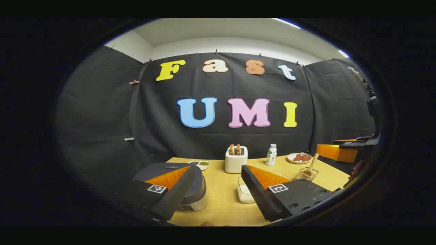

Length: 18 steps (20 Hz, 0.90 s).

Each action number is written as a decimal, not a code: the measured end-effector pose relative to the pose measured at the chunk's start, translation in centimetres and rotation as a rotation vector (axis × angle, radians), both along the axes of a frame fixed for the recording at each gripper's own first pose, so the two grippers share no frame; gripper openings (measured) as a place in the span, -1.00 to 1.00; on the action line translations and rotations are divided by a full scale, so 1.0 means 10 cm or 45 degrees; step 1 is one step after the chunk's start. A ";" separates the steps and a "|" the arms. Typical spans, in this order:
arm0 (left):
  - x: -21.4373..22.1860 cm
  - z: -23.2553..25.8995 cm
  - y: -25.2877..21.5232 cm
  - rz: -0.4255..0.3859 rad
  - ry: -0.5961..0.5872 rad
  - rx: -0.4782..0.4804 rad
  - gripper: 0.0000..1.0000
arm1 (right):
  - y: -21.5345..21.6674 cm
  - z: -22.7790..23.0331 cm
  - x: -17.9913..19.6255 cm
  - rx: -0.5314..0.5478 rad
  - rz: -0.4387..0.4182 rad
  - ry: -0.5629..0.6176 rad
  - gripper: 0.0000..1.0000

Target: Close the left gripper, press the button to open the rice cooker; take a wooden spoon from the chopstick holder with the right hand, scoop a spoonful of rice and pour it into the rice cooker, then put the wooden spoon back into the chopstick holder.

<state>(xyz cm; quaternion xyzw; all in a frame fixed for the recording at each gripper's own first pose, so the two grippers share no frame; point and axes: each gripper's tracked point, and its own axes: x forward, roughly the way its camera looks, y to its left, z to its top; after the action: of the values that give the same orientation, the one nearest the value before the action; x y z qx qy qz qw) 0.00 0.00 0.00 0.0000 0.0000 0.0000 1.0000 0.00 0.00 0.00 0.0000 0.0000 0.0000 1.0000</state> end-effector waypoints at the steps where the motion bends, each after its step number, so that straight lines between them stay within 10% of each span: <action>1: 0.00 0.00 0.00 -0.001 0.005 -0.004 0.83 | 0.00 0.01 -0.01 -0.006 0.001 -0.003 0.69; 18: 0.05 -0.11 0.20 0.095 0.045 0.011 0.73 | 0.08 -0.02 0.10 -0.020 0.034 -0.012 0.69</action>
<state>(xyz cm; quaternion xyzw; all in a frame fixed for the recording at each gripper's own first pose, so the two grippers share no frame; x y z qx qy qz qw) 0.55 2.01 -1.05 0.0044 0.0175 0.0371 0.9991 0.96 0.80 -0.15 -0.0080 -0.0046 0.0132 0.9999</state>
